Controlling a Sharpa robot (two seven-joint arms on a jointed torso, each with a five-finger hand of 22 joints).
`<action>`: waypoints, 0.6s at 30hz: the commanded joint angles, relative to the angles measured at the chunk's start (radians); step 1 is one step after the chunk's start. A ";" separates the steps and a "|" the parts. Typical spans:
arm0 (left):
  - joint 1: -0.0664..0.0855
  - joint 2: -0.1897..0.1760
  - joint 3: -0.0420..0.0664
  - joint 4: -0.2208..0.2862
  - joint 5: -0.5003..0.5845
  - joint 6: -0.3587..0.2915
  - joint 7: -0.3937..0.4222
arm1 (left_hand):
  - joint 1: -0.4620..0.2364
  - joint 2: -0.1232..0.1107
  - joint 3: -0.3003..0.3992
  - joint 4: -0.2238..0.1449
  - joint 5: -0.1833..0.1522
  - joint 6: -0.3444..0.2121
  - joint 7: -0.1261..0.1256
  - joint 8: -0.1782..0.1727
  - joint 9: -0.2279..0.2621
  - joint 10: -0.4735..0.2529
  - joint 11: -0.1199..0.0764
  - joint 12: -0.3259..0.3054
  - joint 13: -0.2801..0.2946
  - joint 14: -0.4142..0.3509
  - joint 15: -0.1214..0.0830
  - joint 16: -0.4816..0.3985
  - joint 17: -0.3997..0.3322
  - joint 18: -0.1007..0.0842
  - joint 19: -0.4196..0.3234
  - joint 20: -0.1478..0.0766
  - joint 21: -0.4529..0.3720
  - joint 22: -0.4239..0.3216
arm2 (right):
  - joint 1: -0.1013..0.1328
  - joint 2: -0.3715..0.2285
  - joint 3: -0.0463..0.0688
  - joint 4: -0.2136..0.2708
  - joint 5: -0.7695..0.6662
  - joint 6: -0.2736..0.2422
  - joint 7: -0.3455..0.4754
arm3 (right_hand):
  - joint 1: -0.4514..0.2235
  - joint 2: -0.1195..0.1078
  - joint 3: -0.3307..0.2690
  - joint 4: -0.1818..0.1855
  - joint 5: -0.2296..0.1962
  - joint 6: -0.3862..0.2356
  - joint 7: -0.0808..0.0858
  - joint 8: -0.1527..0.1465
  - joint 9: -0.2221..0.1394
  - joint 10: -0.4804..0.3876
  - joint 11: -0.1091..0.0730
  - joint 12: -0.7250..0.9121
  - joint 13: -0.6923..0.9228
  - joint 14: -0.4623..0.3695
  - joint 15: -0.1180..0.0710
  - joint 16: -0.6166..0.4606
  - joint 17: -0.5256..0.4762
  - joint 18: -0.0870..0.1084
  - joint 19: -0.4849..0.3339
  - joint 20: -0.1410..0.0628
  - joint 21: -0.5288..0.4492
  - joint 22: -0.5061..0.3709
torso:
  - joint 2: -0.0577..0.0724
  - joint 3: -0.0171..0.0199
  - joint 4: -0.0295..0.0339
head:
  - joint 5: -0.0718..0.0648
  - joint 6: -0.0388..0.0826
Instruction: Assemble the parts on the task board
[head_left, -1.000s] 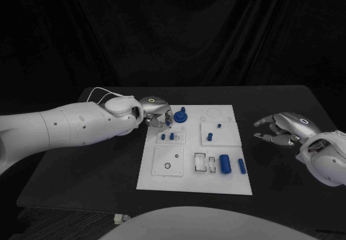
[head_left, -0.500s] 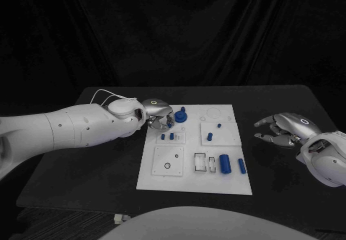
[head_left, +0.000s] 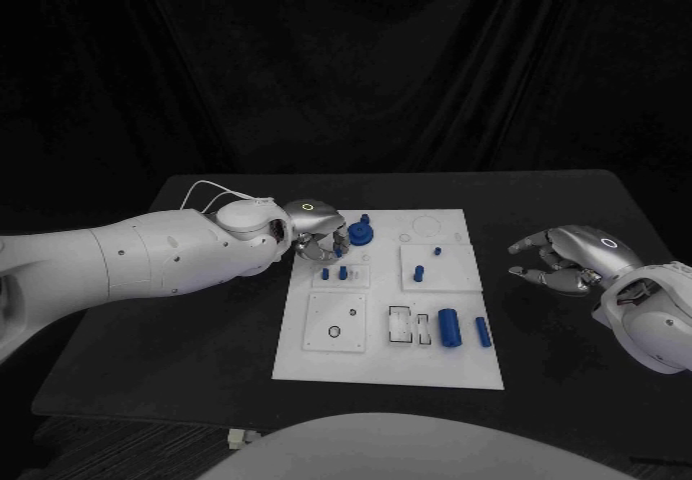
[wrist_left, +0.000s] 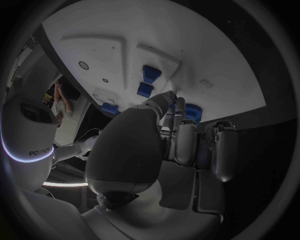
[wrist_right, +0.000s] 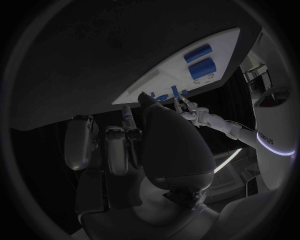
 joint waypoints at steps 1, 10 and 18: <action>-0.003 0.003 0.001 0.000 0.000 0.009 0.004 | -0.011 0.002 -0.001 0.007 -0.003 0.006 0.001 0.002 0.001 0.002 0.004 -0.004 -0.002 -0.009 -0.001 -0.006 -0.003 -0.005 0.017 0.004 -0.004 0.220 | -0.002 0.000 0.001 0.001 -0.002 0.000 -0.012 | -0.009 -0.001 -0.001 -0.001 -0.005 0.006 0.000 -0.006 -0.002 0.104 0.005 0.003 0.263 0.105 0.006 0.003 0.263 0.004 -0.002 0.006 -0.006 0.185 | 0.001 -0.0004 -0.0015 | 0.002 0.000; -0.007 0.007 0.001 -0.009 0.000 0.023 -0.004 | -0.011 0.003 -0.001 0.007 -0.003 0.007 0.001 0.003 0.000 0.004 0.004 -0.004 -0.002 -0.010 -0.001 -0.008 -0.007 -0.004 0.015 0.004 -0.006 0.219 | -0.002 0.000 0.001 0.001 -0.002 0.001 -0.012 | -0.009 -0.001 -0.001 -0.001 -0.005 0.006 0.000 -0.006 -0.002 0.104 0.005 0.003 0.263 0.105 0.006 0.003 0.263 0.004 -0.002 0.006 -0.006 0.185 | 0.001 -0.0001 0.0004 | -0.001 0.000; -0.013 0.011 0.001 -0.016 0.000 0.024 -0.010 | -0.009 -0.001 0.000 0.004 -0.003 -0.018 0.001 -0.015 -0.012 -0.003 0.007 -0.019 -0.014 -0.018 0.001 -0.015 -0.016 -0.002 0.008 0.005 -0.015 0.217 | -0.003 -0.001 0.001 0.002 -0.002 0.002 -0.012 | -0.009 -0.001 -0.001 -0.001 -0.005 0.006 0.000 -0.006 -0.002 0.104 0.005 0.003 0.263 0.105 0.006 0.003 0.263 0.004 -0.002 0.006 -0.006 0.185 | 0.001 -0.0003 0.0010 | 0.000 0.000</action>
